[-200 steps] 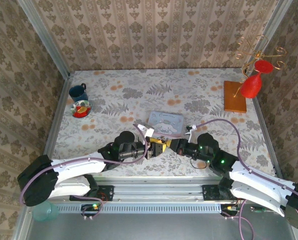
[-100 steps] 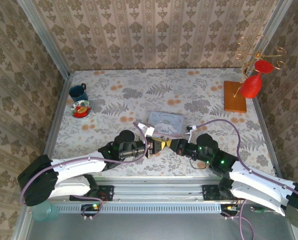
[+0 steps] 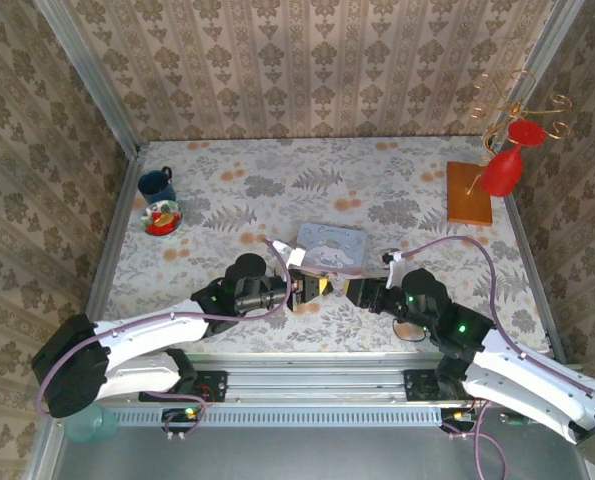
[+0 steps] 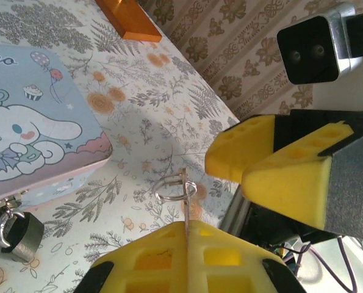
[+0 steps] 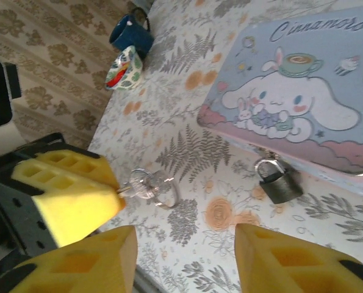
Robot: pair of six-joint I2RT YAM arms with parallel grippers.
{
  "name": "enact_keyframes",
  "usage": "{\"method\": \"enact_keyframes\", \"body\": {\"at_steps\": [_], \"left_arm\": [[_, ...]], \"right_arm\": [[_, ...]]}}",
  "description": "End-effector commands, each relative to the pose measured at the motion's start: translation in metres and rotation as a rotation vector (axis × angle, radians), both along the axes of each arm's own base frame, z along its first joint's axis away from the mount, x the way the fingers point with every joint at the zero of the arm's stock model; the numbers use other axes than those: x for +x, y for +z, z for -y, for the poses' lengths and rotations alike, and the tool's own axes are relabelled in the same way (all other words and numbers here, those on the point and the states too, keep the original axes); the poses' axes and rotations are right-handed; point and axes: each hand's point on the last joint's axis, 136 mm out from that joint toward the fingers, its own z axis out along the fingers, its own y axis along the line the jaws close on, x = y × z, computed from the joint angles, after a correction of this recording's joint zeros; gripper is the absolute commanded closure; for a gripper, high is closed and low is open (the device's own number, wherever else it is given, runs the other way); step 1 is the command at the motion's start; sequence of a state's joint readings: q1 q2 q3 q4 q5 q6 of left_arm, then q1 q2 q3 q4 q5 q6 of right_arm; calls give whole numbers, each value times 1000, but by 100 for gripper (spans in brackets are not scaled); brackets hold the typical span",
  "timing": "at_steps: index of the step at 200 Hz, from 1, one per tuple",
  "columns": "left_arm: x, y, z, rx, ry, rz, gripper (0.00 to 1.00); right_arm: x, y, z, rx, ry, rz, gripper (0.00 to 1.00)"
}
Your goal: Unlock the padlock with the key
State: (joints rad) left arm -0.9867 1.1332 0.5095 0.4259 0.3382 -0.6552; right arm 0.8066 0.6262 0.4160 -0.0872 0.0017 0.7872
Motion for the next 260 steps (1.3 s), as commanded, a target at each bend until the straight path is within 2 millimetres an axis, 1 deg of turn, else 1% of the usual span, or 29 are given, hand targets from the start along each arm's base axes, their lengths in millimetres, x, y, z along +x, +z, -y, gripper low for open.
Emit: {"method": "enact_keyframes", "body": {"at_steps": [1, 19, 36, 46, 58, 69, 79, 88, 99, 138, 180, 212, 260], "left_arm": [[-2, 15, -1, 7, -31, 22, 100], [0, 10, -4, 70, -42, -10, 100], [-3, 8, -5, 110, -80, -30, 100], [-5, 8, -5, 137, -100, -31, 100], [-10, 8, -4, 159, -136, -31, 100], [-13, 10, -3, 180, -159, -23, 100], [-18, 11, -1, 185, -186, -19, 100], [-21, 13, 0, 183, -206, -19, 100], [-23, 14, 2, 178, -225, -22, 100], [-26, 14, 6, 178, -255, -28, 100], [-25, 14, 7, 177, -260, -26, 100], [-28, 15, 8, 176, -281, -31, 100], [-31, 13, 9, 179, -299, -38, 100]], "right_arm": [[4, 14, 10, -15, -28, 97, 50], [-3, 27, -2, 79, 48, 128, 48], [-9, 27, -14, 113, 116, 112, 48], [-10, 22, -20, 122, 143, 85, 48], [-9, 18, -25, 157, 159, 51, 49], [-6, 18, -29, 237, 169, 26, 50], [-1, 18, -28, 314, 169, 3, 53], [1, 18, -26, 336, 173, -9, 56], [2, 17, -25, 317, 181, -9, 58], [-6, 23, -25, 294, 221, 18, 58], [-13, 21, -23, 288, 246, 36, 54], [-15, 19, -22, 246, 260, 39, 52], [-14, 22, -27, 209, 288, 52, 55]]}}
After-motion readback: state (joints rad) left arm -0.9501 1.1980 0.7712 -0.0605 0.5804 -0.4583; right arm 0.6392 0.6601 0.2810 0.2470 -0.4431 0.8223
